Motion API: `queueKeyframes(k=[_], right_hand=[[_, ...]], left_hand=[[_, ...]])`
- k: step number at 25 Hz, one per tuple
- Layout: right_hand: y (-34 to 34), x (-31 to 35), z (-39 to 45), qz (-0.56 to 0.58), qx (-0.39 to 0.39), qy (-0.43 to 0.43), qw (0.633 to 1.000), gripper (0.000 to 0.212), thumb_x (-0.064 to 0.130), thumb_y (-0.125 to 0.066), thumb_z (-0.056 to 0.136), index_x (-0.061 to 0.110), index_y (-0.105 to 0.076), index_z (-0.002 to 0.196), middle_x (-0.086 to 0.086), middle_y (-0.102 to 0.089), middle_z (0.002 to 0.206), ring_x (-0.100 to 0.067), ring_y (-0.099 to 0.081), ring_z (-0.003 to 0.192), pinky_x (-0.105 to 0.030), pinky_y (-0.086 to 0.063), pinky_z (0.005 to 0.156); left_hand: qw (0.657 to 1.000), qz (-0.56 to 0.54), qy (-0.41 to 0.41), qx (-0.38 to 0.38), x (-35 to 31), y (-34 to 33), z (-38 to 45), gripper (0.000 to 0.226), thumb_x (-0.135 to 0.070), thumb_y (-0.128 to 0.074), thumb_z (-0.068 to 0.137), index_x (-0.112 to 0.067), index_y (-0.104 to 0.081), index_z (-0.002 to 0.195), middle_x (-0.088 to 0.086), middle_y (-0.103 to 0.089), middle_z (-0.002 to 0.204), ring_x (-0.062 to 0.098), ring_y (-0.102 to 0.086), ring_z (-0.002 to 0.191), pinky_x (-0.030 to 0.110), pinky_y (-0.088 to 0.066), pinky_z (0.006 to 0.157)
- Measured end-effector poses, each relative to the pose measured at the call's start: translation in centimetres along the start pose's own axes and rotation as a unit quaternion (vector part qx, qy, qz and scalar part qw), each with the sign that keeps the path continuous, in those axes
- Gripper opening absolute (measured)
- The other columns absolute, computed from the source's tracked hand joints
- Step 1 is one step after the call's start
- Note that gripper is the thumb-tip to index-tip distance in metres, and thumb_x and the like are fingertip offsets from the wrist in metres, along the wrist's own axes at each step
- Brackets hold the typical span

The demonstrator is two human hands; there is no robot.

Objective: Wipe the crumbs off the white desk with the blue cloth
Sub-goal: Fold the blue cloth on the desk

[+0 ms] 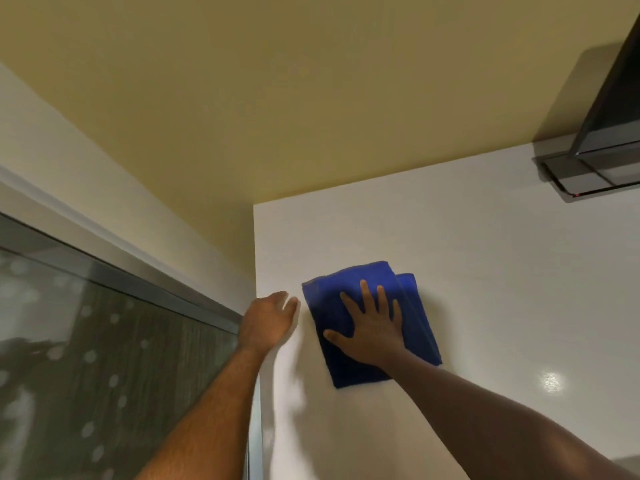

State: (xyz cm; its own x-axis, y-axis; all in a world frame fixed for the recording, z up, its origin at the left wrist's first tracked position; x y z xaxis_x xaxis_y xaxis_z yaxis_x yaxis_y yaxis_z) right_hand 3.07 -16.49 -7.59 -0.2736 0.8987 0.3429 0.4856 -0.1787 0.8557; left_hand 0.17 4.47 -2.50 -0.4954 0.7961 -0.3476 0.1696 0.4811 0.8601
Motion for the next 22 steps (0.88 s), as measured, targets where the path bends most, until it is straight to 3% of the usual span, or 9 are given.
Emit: queueKeyframes(k=[2, 4, 7, 11, 15, 17, 19, 22], right_hand=[[1.5, -0.1, -0.6, 0.034, -0.004, 0.008, 0.999, 0.085, 0.081, -0.031, 0.078, 0.039, -0.009, 0.149, 0.0, 0.007, 0.163, -0.029, 0.01, 0.148, -0.053, -0.002, 0.117], [4.5, -1.2, -1.8, 0.079, -0.107, -0.009, 0.991, 0.074, 0.066, -0.046, 0.084, 0.03, -0.025, 0.145, -0.005, -0.02, 0.159, -0.028, -0.016, 0.146, -0.048, -0.021, 0.116], [7.4, -5.9, -3.9, 0.135, -0.227, -0.136, 0.955, 0.058, 0.042, -0.061, 0.084, 0.017, -0.04, 0.132, -0.009, -0.049, 0.136, -0.029, -0.045, 0.125, -0.043, -0.041, 0.101], [7.0, -8.4, -4.8, 0.146, -0.181, -0.223, 0.947, 0.05, 0.035, -0.063, 0.085, 0.01, -0.044, 0.123, -0.012, -0.052, 0.122, -0.03, -0.05, 0.111, -0.041, -0.046, 0.088], [6.1, -9.3, -5.0, 0.19, -0.142, -0.273, 0.932, 0.051, 0.033, -0.067, 0.084, 0.008, -0.042, 0.121, -0.014, -0.046, 0.121, -0.031, -0.049, 0.108, -0.04, -0.047, 0.079], [6.0, -9.7, -5.1, 0.213, -0.131, -0.283, 0.926, 0.052, 0.031, -0.069, 0.083, 0.008, -0.042, 0.12, -0.015, -0.046, 0.12, -0.031, -0.05, 0.106, -0.037, -0.046, 0.075], [6.0, -9.4, -5.0, 0.238, -0.122, -0.266, 0.926, 0.051, 0.027, -0.068, 0.084, 0.012, -0.04, 0.123, -0.014, -0.052, 0.117, -0.028, -0.053, 0.097, -0.034, -0.044, 0.072], [6.3, -7.4, -4.4, 0.264, -0.1, -0.171, 0.944, 0.056, 0.019, -0.062, 0.085, 0.022, -0.033, 0.133, -0.01, -0.06, 0.106, -0.027, -0.058, 0.089, -0.033, -0.044, 0.071]], left_hand=[[0.992, -0.091, 0.045, -0.08, -0.9, -0.4, -3.4, 0.044, -0.048, -0.048, 0.097, -0.022, -0.057, 0.132, 0.004, -0.069, 0.119, 0.023, -0.066, 0.104, 0.031, -0.052, 0.084], [0.981, -0.15, 0.104, -0.063, -1.2, -3.2, -6.0, 0.046, -0.042, -0.054, 0.095, -0.018, -0.052, 0.134, 0.004, -0.069, 0.115, 0.021, -0.065, 0.1, 0.028, -0.05, 0.079], [0.961, -0.206, 0.184, -0.031, -0.7, -6.3, -7.3, 0.048, -0.041, -0.058, 0.095, -0.012, -0.051, 0.133, 0.01, -0.067, 0.121, 0.027, -0.065, 0.107, 0.034, -0.054, 0.09], [0.947, -0.234, 0.219, -0.008, -1.0, -7.5, -7.5, 0.048, -0.038, -0.062, 0.094, -0.011, -0.053, 0.132, 0.01, -0.064, 0.13, 0.031, -0.063, 0.116, 0.038, -0.051, 0.099], [0.942, -0.254, 0.22, 0.019, -1.7, -8.2, -7.1, 0.016, -0.026, -0.063, 0.094, -0.016, -0.059, 0.106, 0.01, -0.069, 0.112, 0.024, -0.064, 0.093, 0.037, -0.056, 0.092], [0.942, -0.258, 0.216, 0.019, -2.1, -8.3, -7.1, 0.009, -0.021, -0.063, 0.093, -0.018, -0.055, 0.098, 0.01, -0.068, 0.109, 0.024, -0.064, 0.093, 0.037, -0.057, 0.091], [0.935, -0.282, 0.217, 0.018, -2.6, -8.4, -7.3, 0.018, -0.017, -0.064, 0.092, -0.019, -0.049, 0.101, 0.01, -0.066, 0.109, 0.025, -0.064, 0.092, 0.036, -0.057, 0.088], [0.923, -0.317, 0.218, 0.018, -3.3, -8.2, -7.6, 0.038, -0.012, -0.067, 0.089, -0.022, -0.036, 0.11, 0.008, -0.06, 0.111, 0.024, -0.062, 0.092, 0.035, -0.057, 0.083]])
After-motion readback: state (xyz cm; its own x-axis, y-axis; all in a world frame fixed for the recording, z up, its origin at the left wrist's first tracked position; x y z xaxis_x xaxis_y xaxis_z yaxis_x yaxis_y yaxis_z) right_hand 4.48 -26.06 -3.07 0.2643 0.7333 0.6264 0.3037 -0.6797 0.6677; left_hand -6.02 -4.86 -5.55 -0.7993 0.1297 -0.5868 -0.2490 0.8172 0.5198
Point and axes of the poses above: each hand's wrist, its own z-axis towards the middle knuckle, its own y-axis out of the back of the hand, x = y × z, the point moved 10 cm from there along z, towards the middle knuckle
